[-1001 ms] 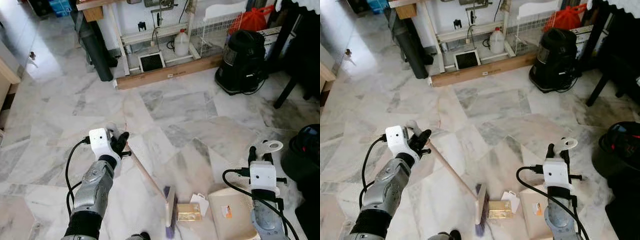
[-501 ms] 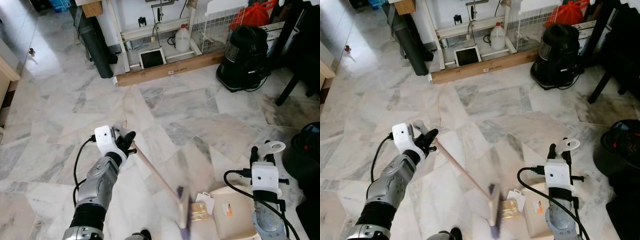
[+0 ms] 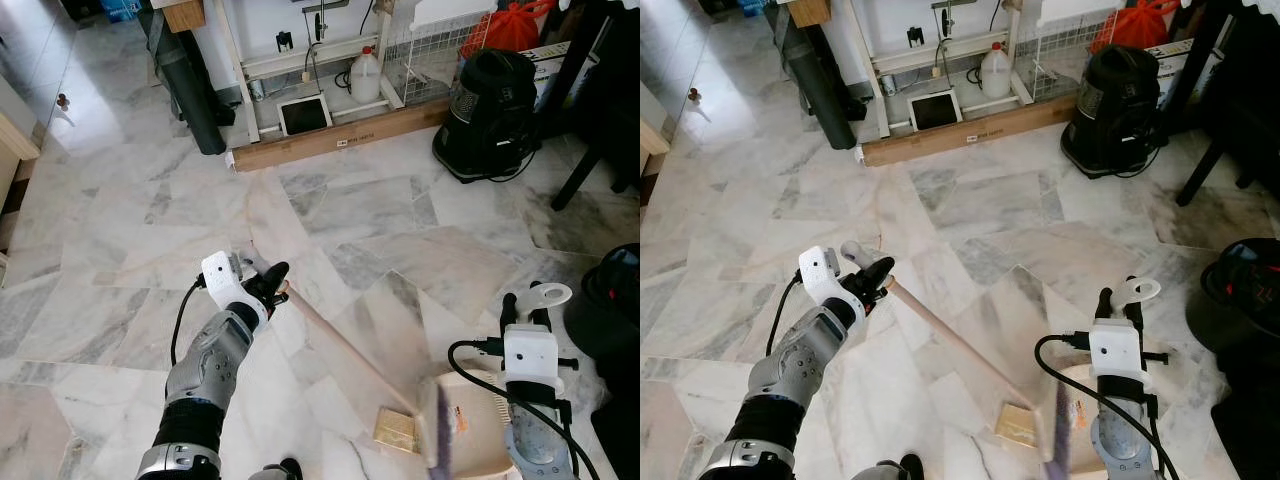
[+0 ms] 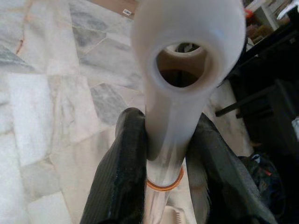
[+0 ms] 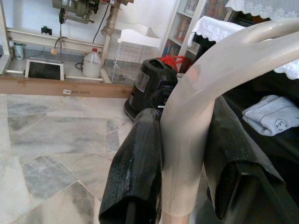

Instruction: Sweep floor

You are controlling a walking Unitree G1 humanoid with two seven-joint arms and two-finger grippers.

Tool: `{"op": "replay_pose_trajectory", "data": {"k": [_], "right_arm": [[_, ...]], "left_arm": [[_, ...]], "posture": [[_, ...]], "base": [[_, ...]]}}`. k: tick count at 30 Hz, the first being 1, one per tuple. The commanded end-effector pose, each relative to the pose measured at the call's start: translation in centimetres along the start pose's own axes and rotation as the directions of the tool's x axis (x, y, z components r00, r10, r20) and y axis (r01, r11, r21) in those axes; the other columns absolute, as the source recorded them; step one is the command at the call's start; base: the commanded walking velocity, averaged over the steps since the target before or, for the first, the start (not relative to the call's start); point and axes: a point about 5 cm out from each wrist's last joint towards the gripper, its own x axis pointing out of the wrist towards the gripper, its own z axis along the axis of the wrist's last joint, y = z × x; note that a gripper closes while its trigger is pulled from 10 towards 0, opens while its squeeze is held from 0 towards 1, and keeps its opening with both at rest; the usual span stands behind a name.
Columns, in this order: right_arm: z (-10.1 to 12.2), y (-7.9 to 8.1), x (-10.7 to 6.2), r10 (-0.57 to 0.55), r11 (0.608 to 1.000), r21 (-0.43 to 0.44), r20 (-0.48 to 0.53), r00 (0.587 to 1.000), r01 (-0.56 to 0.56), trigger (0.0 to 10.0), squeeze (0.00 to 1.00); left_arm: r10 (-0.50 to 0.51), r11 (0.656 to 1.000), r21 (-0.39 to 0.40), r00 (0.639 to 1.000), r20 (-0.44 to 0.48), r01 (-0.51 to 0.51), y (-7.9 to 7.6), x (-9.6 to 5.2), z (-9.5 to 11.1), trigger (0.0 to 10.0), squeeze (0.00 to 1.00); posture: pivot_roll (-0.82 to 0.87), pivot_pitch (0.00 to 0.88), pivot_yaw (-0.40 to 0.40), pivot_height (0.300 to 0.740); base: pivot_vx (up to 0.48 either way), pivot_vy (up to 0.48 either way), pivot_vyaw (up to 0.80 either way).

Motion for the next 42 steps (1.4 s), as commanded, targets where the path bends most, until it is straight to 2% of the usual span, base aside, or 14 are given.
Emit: {"op": "replay_pose_trajectory", "data": {"k": [1, 4, 7, 9, 13, 14, 16, 19, 23, 25, 35, 37, 38, 42], "right_arm": [[-1.6, 0.1, -1.1, 0.019, 1.0, -0.02, -0.096, 0.995, -0.021, 10.0, 0.0], [-1.6, 0.2, -1.0, 0.018, 1.0, -0.019, -0.097, 0.995, -0.02, 10.0, 0.0], [-1.6, 0.2, -0.8, 0.018, 1.0, -0.017, -0.098, 0.995, -0.02, 10.0, 0.0], [-1.6, 0.2, -0.7, 0.019, 1.0, -0.018, -0.099, 0.995, -0.021, 10.0, 0.0], [-1.6, 0.2, -0.7, 0.018, 1.0, -0.017, -0.098, 0.995, -0.02, 10.0, 0.0], [-1.6, 0.2, -0.7, 0.017, 1.0, -0.016, -0.097, 0.995, -0.019, 10.0, 0.0], [-1.6, 0.3, -0.6, 0.017, 1.0, -0.016, -0.098, 0.995, -0.019, 10.0, 0.0], [-1.6, 0.3, -0.6, 0.017, 1.0, -0.015, -0.098, 0.995, -0.019, 10.0, 0.0], [-1.6, 0.3, -0.6, 0.017, 1.0, -0.016, -0.098, 0.995, -0.019, 10.0, 0.0], [-1.6, 0.2, -0.5, 0.015, 1.0, -0.018, -0.096, 0.995, -0.017, 10.0, 0.0], [-1.5, 0.2, -0.3, 0.01, 1.0, -0.018, -0.091, 0.996, -0.012, 10.0, 0.0], [-1.5, 0.2, -0.3, 0.01, 1.0, -0.019, -0.091, 0.996, -0.012, 10.0, 0.0], [-1.5, 0.1, -0.3, 0.01, 1.0, -0.019, -0.091, 0.996, -0.012, 10.0, 0.0], [-1.5, 0.1, -0.4, 0.01, 1.0, -0.02, -0.092, 0.996, -0.012, 10.0, 0.0]], "left_arm": [[0.002, 0.999, -0.052, 0.999, 0.053, 0.0, 0.3, -0.2, 1.2, 10.0, 0.0], [0.01, 1.0, -0.021, 0.995, 0.104, -0.008, 0.5, -0.4, 2.3, 10.0, 0.0], [0.022, 0.986, 0.159, 0.984, 0.177, -0.051, 1.0, -1.3, 4.2, 10.0, 0.0], [0.017, 0.957, 0.282, 0.985, 0.17, -0.066, 1.4, -1.8, 4.7, 10.0, 0.0], [0.002, 0.938, 0.343, 0.99, 0.139, -0.05, 1.8, -2.4, 4.7, 10.0, 0.0], [0.0, 0.919, 0.393, 0.995, 0.101, -0.04, 2.3, -2.9, 4.6, 10.0, 0.0], [0.001, 0.906, 0.423, 0.998, 0.06, -0.026, 2.9, -3.6, 4.3, 10.0, 0.0], [-0.003, 0.892, 0.452, 1.0, 0.027, -0.009, 3.2, -4.0, 4.0, 10.0, 0.0], [-0.02, 0.895, 0.445, 0.998, -0.057, 0.043, 3.5, -4.7, 3.4, 10.0, 0.0], [-0.055, 0.892, 0.43, 0.979, -0.198, 0.137, 3.8, -5.5, 2.5, 10.0, 0.0], [-0.111, 0.88, 0.407, 0.94, -0.323, 0.244, 3.8, -6.5, 2.3, 10.0, 0.0], [-0.119, 0.873, 0.409, 0.929, -0.35, 0.266, 3.7, -6.8, 2.3, 10.0, 0.0], [-0.125, 0.866, 0.404, 0.91, -0.396, 0.295, 3.7, -7.2, 2.1, 10.0, 0.0], [-0.136, 0.867, 0.387, 0.895, -0.425, 0.315, 3.5, -7.4, 1.7, 10.0, 0.0]], "posture": [[0.03, 0.19, 0.127, 0.74], [0.03, 0.191, 0.126, 0.74], [0.03, 0.185, 0.126, 0.74], [0.04, 0.186, 0.125, 0.74], [0.04, 0.182, 0.127, 0.74], [0.04, 0.182, 0.128, 0.74], [0.04, 0.18, 0.128, 0.74], [0.04, 0.18, 0.128, 0.74], [0.04, 0.18, 0.126, 0.74], [0.05, 0.177, 0.126, 0.74], [0.05, 0.178, 0.128, 0.74], [0.05, 0.18, 0.129, 0.74], [0.05, 0.182, 0.129, 0.74], [0.05, 0.183, 0.13, 0.74]], "base": [[0.0, 0.0, 0.0], [0.0, 0.0, 0.0], [0.0, 0.0, 0.0], [0.0, 0.0, 0.0], [0.0, 0.0, 0.0], [0.0, 0.0, 0.0], [0.0, 0.0, 0.0], [0.0, 0.0, 0.0], [0.0, 0.0, 0.0], [0.0, 0.0, 0.0], [0.0, 0.0, 0.0], [0.0, 0.0, 0.0], [0.0, 0.0, 0.0], [0.0, 0.0, 0.0]]}}
